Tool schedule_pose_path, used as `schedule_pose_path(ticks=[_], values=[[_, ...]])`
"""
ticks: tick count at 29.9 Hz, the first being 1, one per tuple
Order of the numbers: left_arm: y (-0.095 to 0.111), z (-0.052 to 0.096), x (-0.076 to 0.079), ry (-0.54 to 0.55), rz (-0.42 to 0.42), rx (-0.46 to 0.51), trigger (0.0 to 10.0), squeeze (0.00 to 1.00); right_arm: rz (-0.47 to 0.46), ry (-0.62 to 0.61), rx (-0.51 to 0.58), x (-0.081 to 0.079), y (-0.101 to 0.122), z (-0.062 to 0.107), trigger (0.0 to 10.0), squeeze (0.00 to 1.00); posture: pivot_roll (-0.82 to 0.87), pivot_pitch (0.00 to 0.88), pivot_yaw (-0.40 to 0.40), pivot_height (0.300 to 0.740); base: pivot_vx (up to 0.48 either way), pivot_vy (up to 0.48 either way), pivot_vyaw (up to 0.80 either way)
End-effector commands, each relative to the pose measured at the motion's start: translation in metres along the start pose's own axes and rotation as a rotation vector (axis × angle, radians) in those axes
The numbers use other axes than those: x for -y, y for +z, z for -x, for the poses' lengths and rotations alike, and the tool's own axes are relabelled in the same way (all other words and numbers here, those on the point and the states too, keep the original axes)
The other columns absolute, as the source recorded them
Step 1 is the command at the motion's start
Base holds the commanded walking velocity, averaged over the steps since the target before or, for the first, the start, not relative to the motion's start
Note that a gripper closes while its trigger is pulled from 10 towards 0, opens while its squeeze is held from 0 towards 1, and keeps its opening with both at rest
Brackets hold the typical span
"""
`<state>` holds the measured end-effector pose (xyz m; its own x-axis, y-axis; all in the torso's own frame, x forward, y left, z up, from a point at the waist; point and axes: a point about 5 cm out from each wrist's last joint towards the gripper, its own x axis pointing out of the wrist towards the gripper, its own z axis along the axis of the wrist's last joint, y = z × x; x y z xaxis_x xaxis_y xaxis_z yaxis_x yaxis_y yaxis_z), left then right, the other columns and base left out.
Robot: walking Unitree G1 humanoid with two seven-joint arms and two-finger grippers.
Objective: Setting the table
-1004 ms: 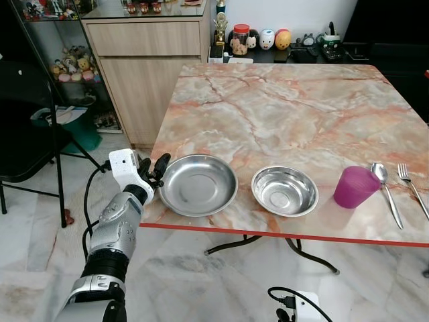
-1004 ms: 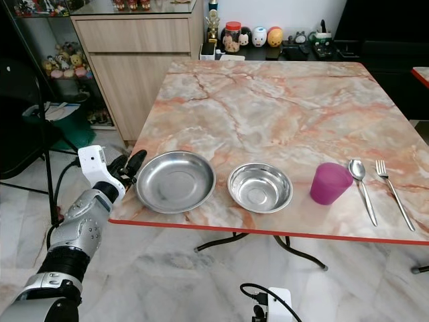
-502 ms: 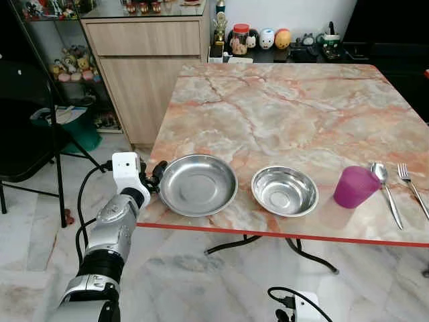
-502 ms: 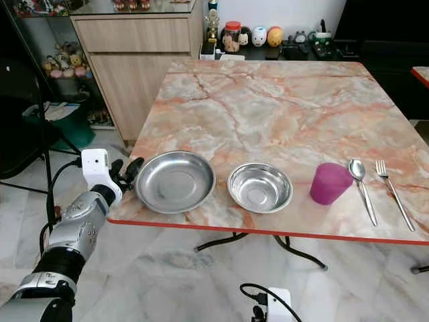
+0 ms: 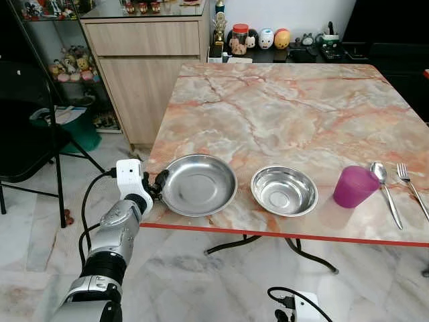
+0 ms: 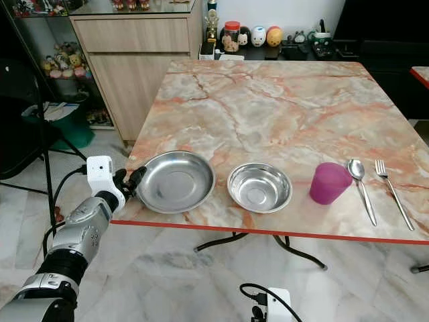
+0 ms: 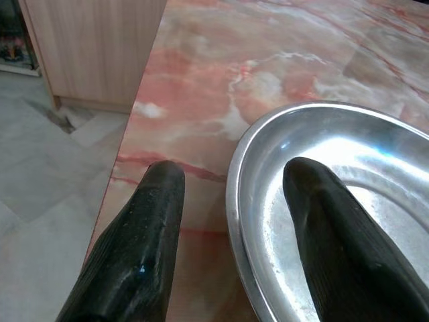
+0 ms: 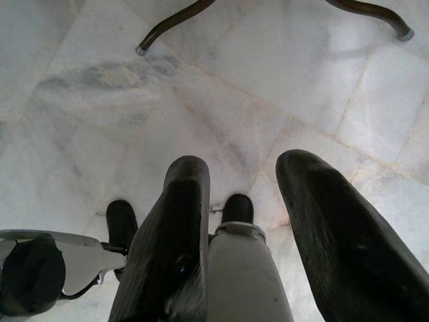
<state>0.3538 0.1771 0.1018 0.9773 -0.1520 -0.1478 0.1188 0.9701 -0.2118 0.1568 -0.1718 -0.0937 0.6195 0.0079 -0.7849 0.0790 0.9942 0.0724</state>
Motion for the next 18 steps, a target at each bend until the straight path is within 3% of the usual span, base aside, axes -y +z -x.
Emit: schedule_pose_path(ticks=[1, 18], values=[[-0.003, -0.001, -0.002, 0.004, 0.029, -0.023, 10.0, 0.0, 0.001, 0.003, -0.012, -0.001, -0.001, 0.0, 10.0, 0.0, 0.1, 0.0, 0.001, 0.74, 0.0, 0.0, 0.0], [-0.015, 0.0, 0.004, -0.05, -0.037, -0.126, 10.0, 0.0, 0.009, 0.01, -0.015, 0.0, -0.001, 0.0, 10.0, 0.0, 0.1, 0.0, 0.001, 0.74, 0.0, 0.0, 0.0]])
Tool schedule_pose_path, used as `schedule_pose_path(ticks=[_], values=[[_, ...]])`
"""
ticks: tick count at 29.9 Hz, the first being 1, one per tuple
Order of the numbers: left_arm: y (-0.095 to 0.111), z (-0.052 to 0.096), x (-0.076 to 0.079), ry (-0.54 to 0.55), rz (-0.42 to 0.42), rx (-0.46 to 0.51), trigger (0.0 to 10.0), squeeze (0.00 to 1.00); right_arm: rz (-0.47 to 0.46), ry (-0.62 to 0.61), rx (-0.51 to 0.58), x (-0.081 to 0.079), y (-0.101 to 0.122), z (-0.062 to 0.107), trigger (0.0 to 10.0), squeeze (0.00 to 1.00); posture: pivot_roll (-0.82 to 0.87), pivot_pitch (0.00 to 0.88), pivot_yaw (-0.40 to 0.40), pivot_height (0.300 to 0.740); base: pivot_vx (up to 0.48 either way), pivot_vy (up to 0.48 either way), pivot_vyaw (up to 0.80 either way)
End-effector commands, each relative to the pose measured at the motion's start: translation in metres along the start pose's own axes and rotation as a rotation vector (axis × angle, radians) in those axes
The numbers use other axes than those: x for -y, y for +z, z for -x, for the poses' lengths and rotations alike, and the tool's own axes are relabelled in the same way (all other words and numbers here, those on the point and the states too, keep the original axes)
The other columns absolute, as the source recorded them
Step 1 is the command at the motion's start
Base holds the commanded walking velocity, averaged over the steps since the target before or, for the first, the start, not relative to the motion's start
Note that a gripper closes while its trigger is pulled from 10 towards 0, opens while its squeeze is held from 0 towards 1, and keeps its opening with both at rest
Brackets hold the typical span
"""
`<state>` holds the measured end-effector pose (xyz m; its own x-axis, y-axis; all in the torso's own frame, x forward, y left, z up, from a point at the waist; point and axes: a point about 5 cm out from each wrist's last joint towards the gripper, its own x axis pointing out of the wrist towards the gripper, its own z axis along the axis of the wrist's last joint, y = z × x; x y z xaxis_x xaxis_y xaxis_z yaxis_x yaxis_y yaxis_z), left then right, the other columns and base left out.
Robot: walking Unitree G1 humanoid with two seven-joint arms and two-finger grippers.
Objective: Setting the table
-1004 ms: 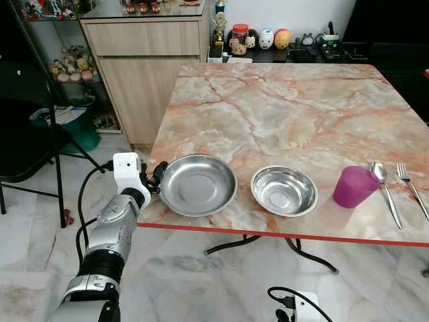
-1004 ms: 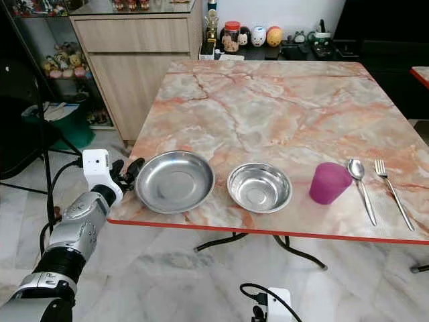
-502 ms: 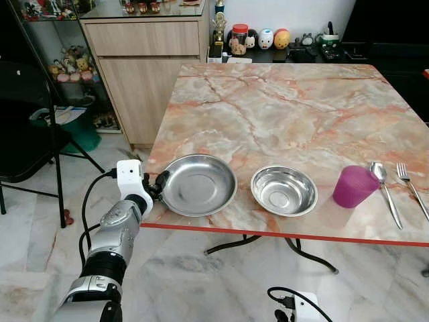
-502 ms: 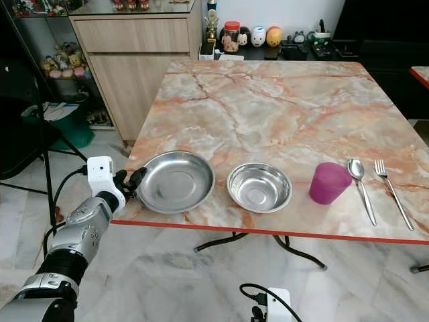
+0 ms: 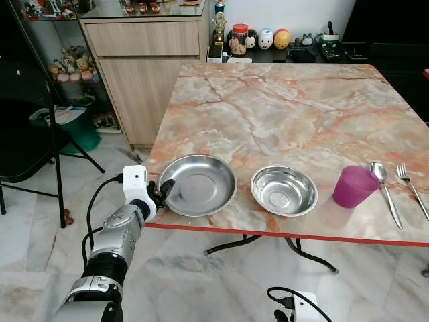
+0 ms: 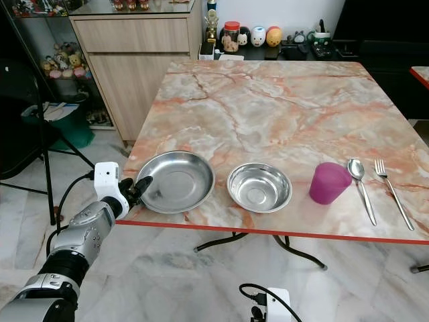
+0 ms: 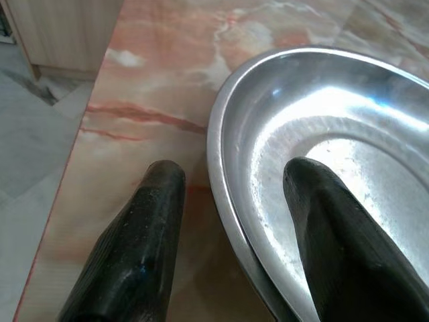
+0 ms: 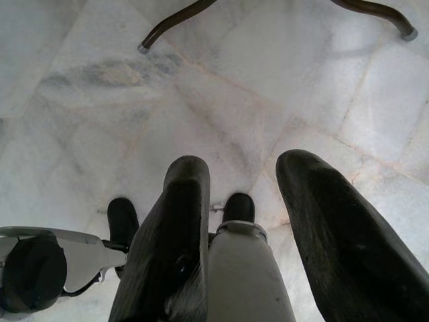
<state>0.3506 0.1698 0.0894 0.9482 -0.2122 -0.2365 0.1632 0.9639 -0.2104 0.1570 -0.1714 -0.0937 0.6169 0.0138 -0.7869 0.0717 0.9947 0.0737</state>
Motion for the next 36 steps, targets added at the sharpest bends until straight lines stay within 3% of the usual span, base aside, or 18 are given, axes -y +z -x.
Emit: schedule_pose_path(ticks=[1, 9, 17, 18, 19, 36], values=[[-0.0007, 0.0002, -0.0006, -0.006, -0.035, -0.027, 10.0, 0.0, 0.004, 0.005, -0.011, 0.0, -0.0012, 0.0001, 10.0, 0.0, 0.1, 0.0, 0.001, 0.74, 0.0, 0.0, 0.0], [0.0051, -0.0025, 0.0032, -0.003, -0.135, -0.034, 10.0, 0.0, 0.01, 0.009, -0.011, -0.0003, -0.0009, 0.0, 10.0, 0.0, 0.1, 0.0, 0.001, 0.74, 0.0, 0.0, 0.0], [-0.0001, -0.0024, 0.0024, 0.023, -0.153, -0.067, 10.0, 0.0, 0.015, 0.012, -0.011, -0.0007, -0.0008, -0.0001, 10.0, 0.0, 0.1, 0.0, 0.002, 0.74, 0.0, 0.0, 0.0], [-0.0002, -0.0024, 0.0017, 0.032, -0.14, -0.066, 1.0, 0.0, 0.016, 0.013, -0.011, -0.0008, -0.0007, -0.0001, 10.0, 0.0, 0.1, 0.0, 0.002, 0.74, 0.0, 0.0, 0.0], [-0.0002, -0.0023, 0.0014, 0.034, -0.138, -0.066, 0.0, 0.0, 0.016, 0.014, -0.011, -0.0009, -0.0007, -0.0001, 10.0, 0.0, 0.1, 0.0, 0.002, 0.74, 0.0, 0.0, 0.0], [-0.0016, -0.0026, 0.0027, 0.028, -0.149, -0.08, 0.0, 0.0, 0.019, 0.016, -0.013, -0.0006, -0.0007, -0.0001, 10.0, 0.0, 0.11, 0.0, 0.0, 0.74, 0.0, 0.0, 0.0]])
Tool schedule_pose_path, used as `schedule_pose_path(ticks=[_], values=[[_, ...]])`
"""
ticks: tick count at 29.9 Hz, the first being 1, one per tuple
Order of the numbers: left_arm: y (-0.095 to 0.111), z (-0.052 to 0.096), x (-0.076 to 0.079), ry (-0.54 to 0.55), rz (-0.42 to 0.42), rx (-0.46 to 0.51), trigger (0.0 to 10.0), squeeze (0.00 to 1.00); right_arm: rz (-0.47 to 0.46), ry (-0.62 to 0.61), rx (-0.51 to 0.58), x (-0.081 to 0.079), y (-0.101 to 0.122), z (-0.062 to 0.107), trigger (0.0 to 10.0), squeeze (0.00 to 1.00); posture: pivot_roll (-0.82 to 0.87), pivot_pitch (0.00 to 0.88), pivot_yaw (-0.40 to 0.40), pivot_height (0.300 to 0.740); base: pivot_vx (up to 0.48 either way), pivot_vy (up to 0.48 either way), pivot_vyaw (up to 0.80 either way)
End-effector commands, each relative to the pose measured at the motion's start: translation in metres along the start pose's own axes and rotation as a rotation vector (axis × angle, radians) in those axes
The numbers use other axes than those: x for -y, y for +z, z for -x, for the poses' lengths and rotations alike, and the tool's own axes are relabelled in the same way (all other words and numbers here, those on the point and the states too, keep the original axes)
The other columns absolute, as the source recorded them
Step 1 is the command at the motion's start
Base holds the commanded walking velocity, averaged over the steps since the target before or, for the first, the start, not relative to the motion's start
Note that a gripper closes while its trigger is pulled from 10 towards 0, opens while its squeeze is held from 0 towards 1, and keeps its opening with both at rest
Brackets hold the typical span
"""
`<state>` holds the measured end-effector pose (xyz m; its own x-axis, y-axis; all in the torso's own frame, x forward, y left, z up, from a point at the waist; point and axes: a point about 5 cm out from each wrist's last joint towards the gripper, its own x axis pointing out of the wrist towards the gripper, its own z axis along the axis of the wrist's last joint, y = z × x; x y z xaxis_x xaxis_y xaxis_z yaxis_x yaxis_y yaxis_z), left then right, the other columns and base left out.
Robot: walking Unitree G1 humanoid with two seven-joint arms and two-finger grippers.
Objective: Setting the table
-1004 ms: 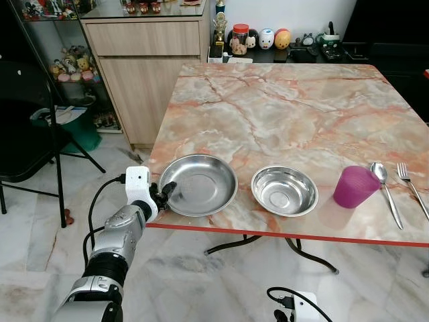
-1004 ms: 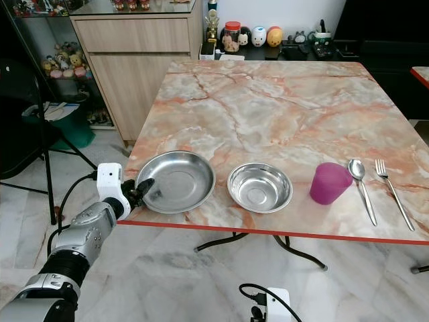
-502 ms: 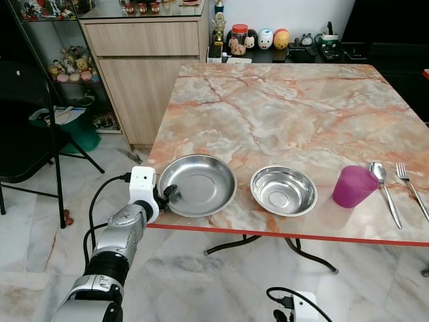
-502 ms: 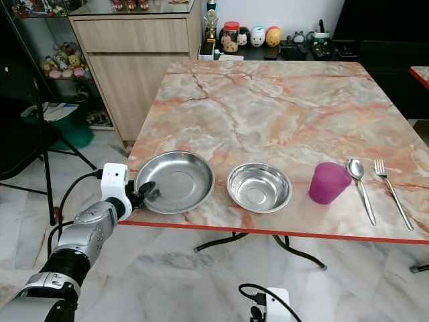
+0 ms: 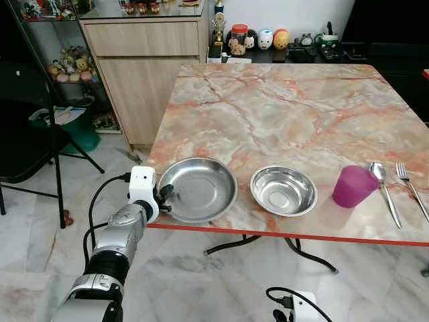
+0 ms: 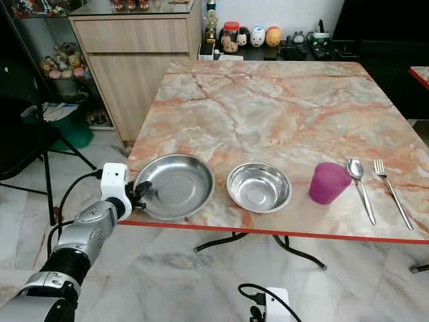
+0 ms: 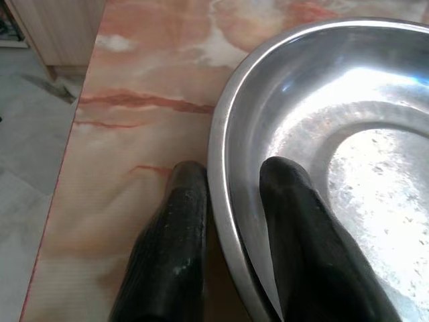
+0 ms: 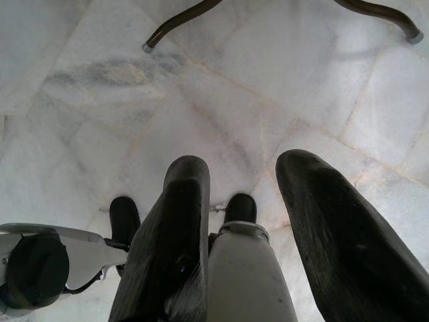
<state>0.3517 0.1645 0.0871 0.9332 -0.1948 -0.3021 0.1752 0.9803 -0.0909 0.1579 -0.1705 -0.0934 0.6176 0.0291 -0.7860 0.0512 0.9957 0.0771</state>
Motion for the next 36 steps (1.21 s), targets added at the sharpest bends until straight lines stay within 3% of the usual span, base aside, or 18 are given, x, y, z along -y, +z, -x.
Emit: schedule_pose_path(ticks=[1, 21, 23, 26, 28, 29, 30, 31, 32, 33, 36], values=[[0.001, 0.0, -0.002, 0.004, -0.03, -0.016, 0.0, 0.0, 0.005, 0.001, -0.013, 0.0, -0.002, 0.0, 10.0, 0.0, 0.11, 0.0, 0.0, 0.74, 0.0, 0.0, 0.0], [0.0, 0.0, -0.001, 0.004, -0.06, -0.01, 0.0, 0.0, 0.006, 0.002, -0.013, 0.0, -0.001, 0.0, 10.0, 0.0, 0.11, 0.0, 0.002, 0.74, 0.0, 0.0, 0.0], [0.0, 0.001, -0.001, 0.008, 0.002, 0.019, 0.0, 0.0, 0.006, 0.002, -0.013, 0.0, -0.001, 0.0, 10.0, 0.0, 0.1, 0.0, 0.001, 0.74, 0.0, 0.0, 0.0], [-0.001, 0.004, -0.007, 0.048, 0.153, 0.087, 0.0, 0.0, 0.004, -0.008, -0.006, 0.001, -0.001, 0.0, 10.0, 0.0, 0.1, 0.0, 0.003, 0.74, 0.0, 0.0, 0.0], [0.002, 0.007, -0.012, 0.066, 0.299, 0.179, 0.0, 0.0, 0.001, -0.014, -0.002, 0.001, -0.001, 0.0, 10.0, 0.0, 0.1, 0.0, 0.003, 0.74, 0.0, 0.0, 0.0], [0.003, 0.008, -0.013, 0.063, 0.322, 0.192, 0.0, 0.0, 0.002, -0.014, -0.003, 0.001, -0.001, 0.0, 10.0, 0.0, 0.1, 0.0, 0.003, 0.74, 0.0, 0.0, 0.0], [0.006, 0.01, -0.015, 0.061, 0.386, 0.24, 0.4, 0.0, 0.0, -0.018, 0.0, 0.002, -0.001, 0.001, 10.0, 0.0, 0.1, 0.0, 0.003, 0.74, 0.0, 0.0, 0.0], [0.008, 0.011, -0.016, 0.056, 0.41, 0.267, 2.5, 0.0, -0.002, -0.02, 0.002, 0.002, -0.001, 0.001, 10.0, 0.0, 0.1, 0.0, 0.003, 0.74, 0.0, 0.0, 0.0], [0.008, 0.011, -0.016, 0.056, 0.41, 0.267, 2.5, 0.0, -0.002, -0.02, 0.002, 0.002, -0.001, 0.001, 10.0, 0.0, 0.1, 0.0, 0.003, 0.74, 0.0, 0.0, 0.0], [0.011, 0.012, -0.017, 0.068, 0.429, 0.289, 9.6, 0.0, -0.003, -0.02, 0.006, 0.002, 0.0, 0.0, 10.0, 0.0, 0.1, 0.0, 0.002, 0.74, 0.0, 0.0, 0.0], [0.021, 0.013, -0.013, 0.019, 0.491, 0.371, 10.0, 0.0, -0.002, -0.018, 0.009, 0.002, 0.0, 0.0, 10.0, 0.0, 0.1, 0.0, 0.0, 0.74, 0.0, 0.0, 0.0]])
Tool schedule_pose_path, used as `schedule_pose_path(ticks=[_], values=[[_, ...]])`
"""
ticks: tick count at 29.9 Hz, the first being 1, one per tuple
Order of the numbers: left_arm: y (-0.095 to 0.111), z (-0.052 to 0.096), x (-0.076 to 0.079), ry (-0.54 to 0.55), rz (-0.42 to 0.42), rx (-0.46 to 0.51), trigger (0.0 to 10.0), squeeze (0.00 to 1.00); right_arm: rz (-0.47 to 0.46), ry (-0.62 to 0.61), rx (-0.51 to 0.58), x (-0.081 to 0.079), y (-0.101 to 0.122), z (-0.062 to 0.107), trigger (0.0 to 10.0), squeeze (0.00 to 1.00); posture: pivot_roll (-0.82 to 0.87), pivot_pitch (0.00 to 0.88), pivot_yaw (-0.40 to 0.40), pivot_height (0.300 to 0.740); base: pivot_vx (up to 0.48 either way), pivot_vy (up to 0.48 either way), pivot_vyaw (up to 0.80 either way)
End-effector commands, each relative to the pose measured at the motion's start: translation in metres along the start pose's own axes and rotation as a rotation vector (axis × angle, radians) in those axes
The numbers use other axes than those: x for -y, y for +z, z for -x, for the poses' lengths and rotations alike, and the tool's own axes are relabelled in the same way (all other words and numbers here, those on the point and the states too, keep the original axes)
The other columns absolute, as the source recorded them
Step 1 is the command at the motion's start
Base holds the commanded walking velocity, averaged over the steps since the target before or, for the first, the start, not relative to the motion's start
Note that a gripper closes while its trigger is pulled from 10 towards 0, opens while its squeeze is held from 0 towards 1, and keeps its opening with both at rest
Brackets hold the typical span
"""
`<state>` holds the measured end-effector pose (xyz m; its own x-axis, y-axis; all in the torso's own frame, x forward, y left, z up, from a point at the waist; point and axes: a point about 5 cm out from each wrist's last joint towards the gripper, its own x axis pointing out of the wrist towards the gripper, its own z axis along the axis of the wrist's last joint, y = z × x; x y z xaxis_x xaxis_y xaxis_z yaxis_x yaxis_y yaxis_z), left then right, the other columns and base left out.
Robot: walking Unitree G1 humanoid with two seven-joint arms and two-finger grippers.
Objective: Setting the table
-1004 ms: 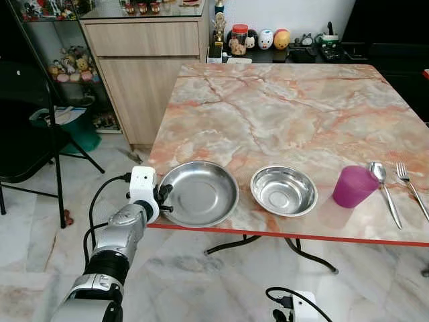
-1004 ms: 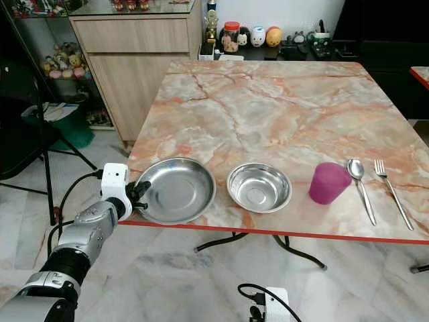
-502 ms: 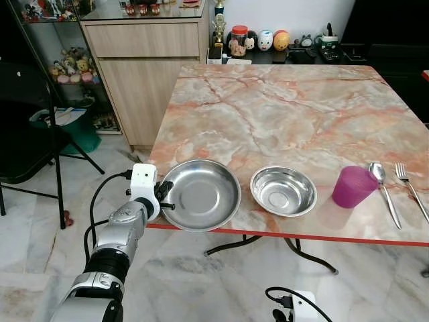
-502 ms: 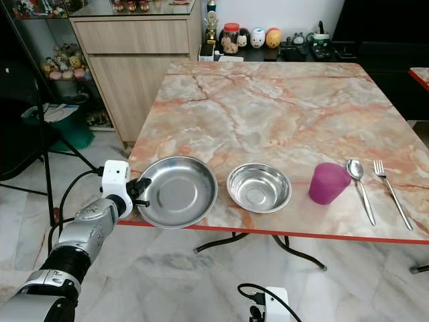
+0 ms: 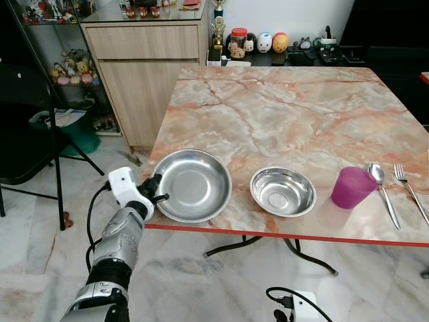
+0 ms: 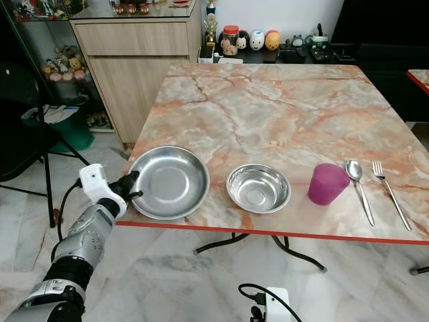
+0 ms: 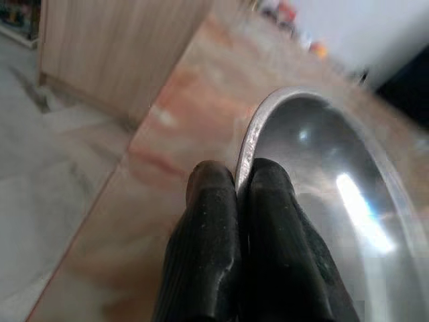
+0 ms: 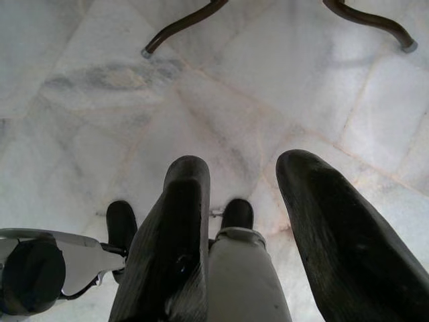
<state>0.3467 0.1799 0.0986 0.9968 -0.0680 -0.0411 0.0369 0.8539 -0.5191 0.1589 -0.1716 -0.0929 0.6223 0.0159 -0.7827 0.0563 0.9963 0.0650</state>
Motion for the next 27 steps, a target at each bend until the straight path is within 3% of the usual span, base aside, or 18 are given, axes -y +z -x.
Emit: schedule_pose_path(ticks=[1, 3, 5, 9, 17, 19, 20, 23, 27], values=[[0.012, -0.001, 0.009, -0.055, 0.056, 0.084, 10.0, 0.0, -0.006, -0.005, 0.002, 0.001, -0.001, 0.001, 10.0, 0.0, 0.1, 0.0, -0.001, 0.74, 0.0, 0.0, 0.0], [0.013, -0.002, 0.01, -0.057, 0.077, 0.098, 10.0, 0.0, -0.007, -0.006, 0.003, 0.001, -0.001, 0.001, 10.0, 0.0, 0.1, 0.0, -0.002, 0.74, 0.0, 0.0, 0.0], [0.02, -0.004, 0.014, -0.059, 0.195, 0.148, 10.0, 0.0, -0.009, -0.007, 0.005, 0.002, -0.001, 0.001, 10.0, 0.0, 0.09, 0.0, -0.004, 0.74, 0.0, 0.0, 0.0], [0.032, -0.007, 0.025, -0.093, 0.291, 0.198, 10.0, 0.0, -0.011, -0.007, 0.006, 0.003, -0.001, 0.001, 10.0, 0.0, 0.1, 0.0, -0.011, 0.74, 0.0, 0.0, 0.0], [0.05, -0.008, 0.044, -0.155, 0.35, 0.28, 10.0, 0.0, -0.002, -0.019, 0.013, 0.005, 0.0, 0.001, 10.0, 0.0, 0.09, 0.0, -0.014, 0.74, 0.0, 0.0, 0.0], [0.054, -0.007, 0.051, -0.185, 0.318, 0.294, 10.0, 0.0, -0.006, -0.025, 0.016, 0.005, 0.0, 0.001, 10.0, 0.0, 0.09, 0.0, -0.014, 0.74, 0.0, 0.0, 0.0], [0.055, -0.006, 0.052, -0.196, 0.256, 0.294, 10.0, 0.0, -0.005, -0.024, 0.016, 0.005, 0.0, 0.001, 10.0, 0.0, 0.09, 0.0, -0.013, 0.74, 0.0, 0.0, 0.0], [0.052, -0.004, 0.051, -0.193, 0.193, 0.288, 10.0, 0.0, -0.013, -0.026, 0.017, 0.004, 0.0, 0.001, 10.0, 0.0, 0.09, 0.0, -0.01, 0.74, 0.0, 0.0, 0.0], [0.052, -0.002, 0.049, -0.179, 0.17, 0.308, 10.0, 0.0, -0.04, -0.028, 0.034, 0.003, 0.001, 0.001, 10.0, 0.0, 0.08, 0.0, -0.005, 0.74, 0.0, 0.0, 0.0]])
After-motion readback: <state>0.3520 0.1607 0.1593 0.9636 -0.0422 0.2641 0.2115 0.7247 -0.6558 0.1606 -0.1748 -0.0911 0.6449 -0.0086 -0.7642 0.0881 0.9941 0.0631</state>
